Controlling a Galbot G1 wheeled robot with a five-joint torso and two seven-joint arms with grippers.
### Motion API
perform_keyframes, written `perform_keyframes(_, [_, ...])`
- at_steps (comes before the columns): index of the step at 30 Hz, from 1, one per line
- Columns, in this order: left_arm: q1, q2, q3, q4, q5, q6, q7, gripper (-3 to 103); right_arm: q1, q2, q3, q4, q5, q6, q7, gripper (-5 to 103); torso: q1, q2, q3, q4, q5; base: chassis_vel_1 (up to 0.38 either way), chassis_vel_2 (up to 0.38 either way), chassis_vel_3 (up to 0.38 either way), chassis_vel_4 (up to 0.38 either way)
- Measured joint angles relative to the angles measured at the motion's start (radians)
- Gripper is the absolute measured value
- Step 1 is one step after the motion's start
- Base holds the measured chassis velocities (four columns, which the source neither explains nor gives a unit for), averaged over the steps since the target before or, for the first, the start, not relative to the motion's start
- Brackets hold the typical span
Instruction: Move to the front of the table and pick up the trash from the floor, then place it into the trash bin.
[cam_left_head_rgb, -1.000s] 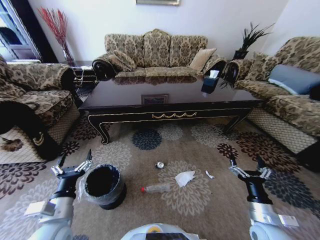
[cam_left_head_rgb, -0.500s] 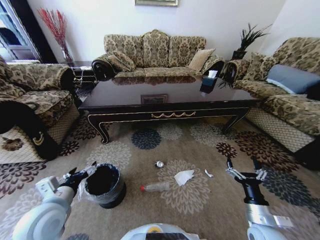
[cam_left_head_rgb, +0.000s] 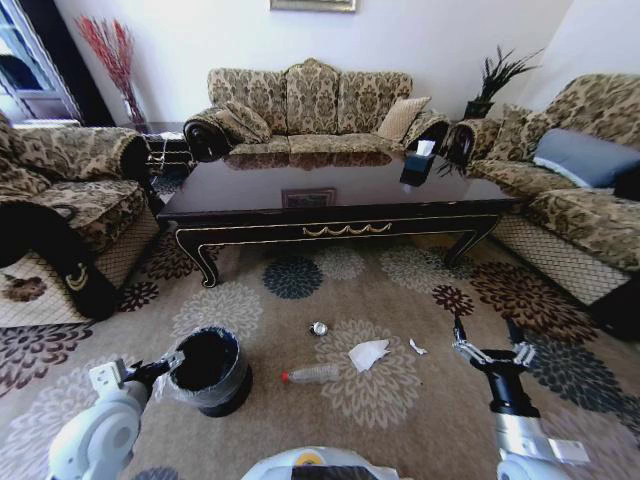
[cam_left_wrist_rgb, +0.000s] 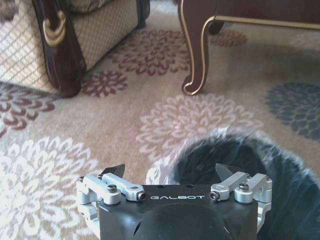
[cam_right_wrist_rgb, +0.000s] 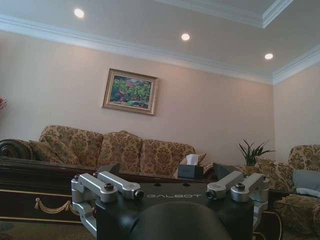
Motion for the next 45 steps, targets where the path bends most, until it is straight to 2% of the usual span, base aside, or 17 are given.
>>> perform_keyframes(6, [-0.026,-0.013,0.019,0.068,0.026,-0.004,0.000,100,0.003,0.000,-0.003,-0.010,-0.007,0.002,-0.002,100,0.000,0.000,0.000,0.0001,-0.0001,0.000,0.000,0.000,0.000])
perform_keyframes(15, [-0.080,-0.027,0.045,0.152,0.004,-0.006,0.007,100,0.018,-0.012,-0.006,-0.029,-0.009,-0.003,-0.003,100,0.000,0.000,0.000,0.0000,-0.0001,0.000,0.000,0.000,0.000])
perform_keyframes(25, [-0.109,-0.026,0.054,0.217,0.029,-0.007,0.045,100,0.032,-0.008,-0.017,-0.071,-0.023,-0.001,-0.006,100,0.000,0.000,0.000,-0.0001,0.0000,0.000,0.000,0.000,0.000])
perform_keyframes(26, [-0.111,-0.026,0.057,0.222,0.032,-0.007,0.048,103,0.033,-0.007,-0.018,-0.073,-0.024,-0.001,-0.006,100,0.000,0.000,0.000,0.0000,0.0000,0.000,0.000,0.000,0.000])
perform_keyframes(31, [-0.125,-0.027,0.072,0.245,0.044,-0.010,0.057,89,0.036,-0.009,-0.016,-0.076,-0.023,-0.001,-0.007,100,0.000,0.000,0.000,0.0000,0.0000,0.000,0.000,0.000,0.000])
perform_keyframes(32, [-0.129,-0.028,0.076,0.251,0.048,-0.014,0.061,89,0.036,-0.009,-0.014,-0.077,-0.023,-0.001,-0.007,100,0.000,0.000,0.000,0.0000,-0.0001,0.000,0.000,0.000,0.000])
perform_keyframes(34, [-0.134,-0.030,0.082,0.262,0.058,-0.022,0.069,80,0.034,-0.010,-0.012,-0.080,-0.021,0.001,-0.007,100,0.000,0.000,0.000,0.0000,-0.0001,0.000,0.000,0.000,0.000])
perform_keyframes(35, [-0.134,-0.030,0.082,0.262,0.058,-0.022,0.069,80,0.034,-0.010,-0.012,-0.080,-0.021,0.001,-0.007,100,0.000,0.000,0.000,0.0000,-0.0001,0.000,0.000,0.000,0.000])
perform_keyframes(37, [-0.137,-0.032,0.090,0.272,0.067,-0.026,0.074,68,0.031,-0.010,-0.010,-0.086,-0.022,0.005,-0.007,100,0.000,0.000,0.000,0.0000,0.0000,0.000,0.000,0.000,0.000])
perform_keyframes(38, [-0.137,-0.032,0.090,0.272,0.067,-0.026,0.074,68,0.031,-0.010,-0.010,-0.086,-0.022,0.005,-0.007,100,0.000,0.000,0.000,0.0000,0.0000,0.000,0.000,0.000,0.000])
perform_keyframes(40, [-0.138,-0.032,0.093,0.277,0.074,-0.028,0.074,57,0.031,-0.009,-0.010,-0.089,-0.022,0.007,-0.008,100,0.000,0.000,0.000,0.0000,0.0000,0.000,0.000,0.000,0.000])
perform_keyframes(43, [-0.137,-0.032,0.094,0.277,0.079,-0.028,0.075,52,0.032,-0.009,-0.010,-0.089,-0.022,0.007,-0.009,100,0.000,0.000,0.000,-0.0001,0.0000,0.000,0.000,0.000,0.000])
perform_keyframes(45, [-0.133,-0.032,0.093,0.275,0.086,-0.028,0.074,42,0.035,-0.009,-0.010,-0.092,-0.023,0.007,-0.009,100,0.000,0.000,0.000,0.0000,-0.0001,0.000,0.000,0.000,0.000])
